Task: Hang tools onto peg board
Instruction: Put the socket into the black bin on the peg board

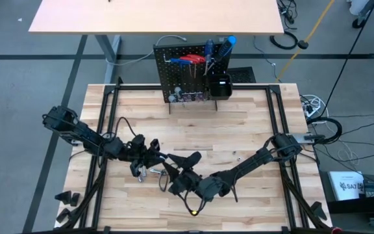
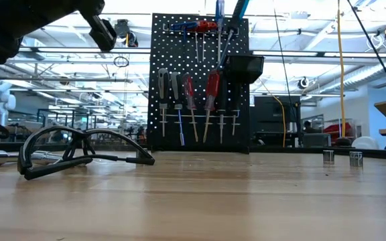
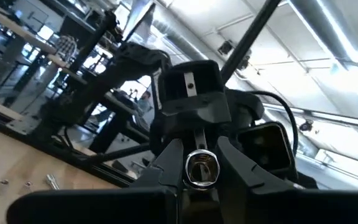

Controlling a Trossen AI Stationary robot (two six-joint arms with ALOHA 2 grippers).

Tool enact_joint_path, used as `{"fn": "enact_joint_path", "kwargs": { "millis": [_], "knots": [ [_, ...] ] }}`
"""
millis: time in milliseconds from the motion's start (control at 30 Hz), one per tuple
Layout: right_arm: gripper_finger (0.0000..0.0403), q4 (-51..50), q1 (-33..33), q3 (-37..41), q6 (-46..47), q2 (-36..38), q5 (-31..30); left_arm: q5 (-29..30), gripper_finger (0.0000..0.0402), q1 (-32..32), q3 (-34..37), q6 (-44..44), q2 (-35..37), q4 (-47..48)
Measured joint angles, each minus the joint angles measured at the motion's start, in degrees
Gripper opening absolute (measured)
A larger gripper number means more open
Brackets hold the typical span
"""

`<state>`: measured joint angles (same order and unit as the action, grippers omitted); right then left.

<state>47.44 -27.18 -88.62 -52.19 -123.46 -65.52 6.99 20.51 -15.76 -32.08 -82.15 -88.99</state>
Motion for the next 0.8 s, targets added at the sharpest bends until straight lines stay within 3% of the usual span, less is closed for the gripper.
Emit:
{"fn": "enact_joint_path", "kwargs": {
  "millis": [167,467,800],
  "knots": [
    [0.0193,2.16,-0.24,0.0,-2.51,0.02,-1.52,0.3,0.0056,-0.09,0.01,-0.27,0.04,-0.2],
    [0.0193,2.16,0.97,0.0,3.56,0.02,8.16,0.54,0.0056,-0.09,-0.25,-0.61,0.04,-0.81],
    [0.0186,2.22,2.58,0.0,3.13,0.09,8.86,-0.31,0.0056,-0.15,-2.11,-0.64,0.07,-0.62]
  ]
}}
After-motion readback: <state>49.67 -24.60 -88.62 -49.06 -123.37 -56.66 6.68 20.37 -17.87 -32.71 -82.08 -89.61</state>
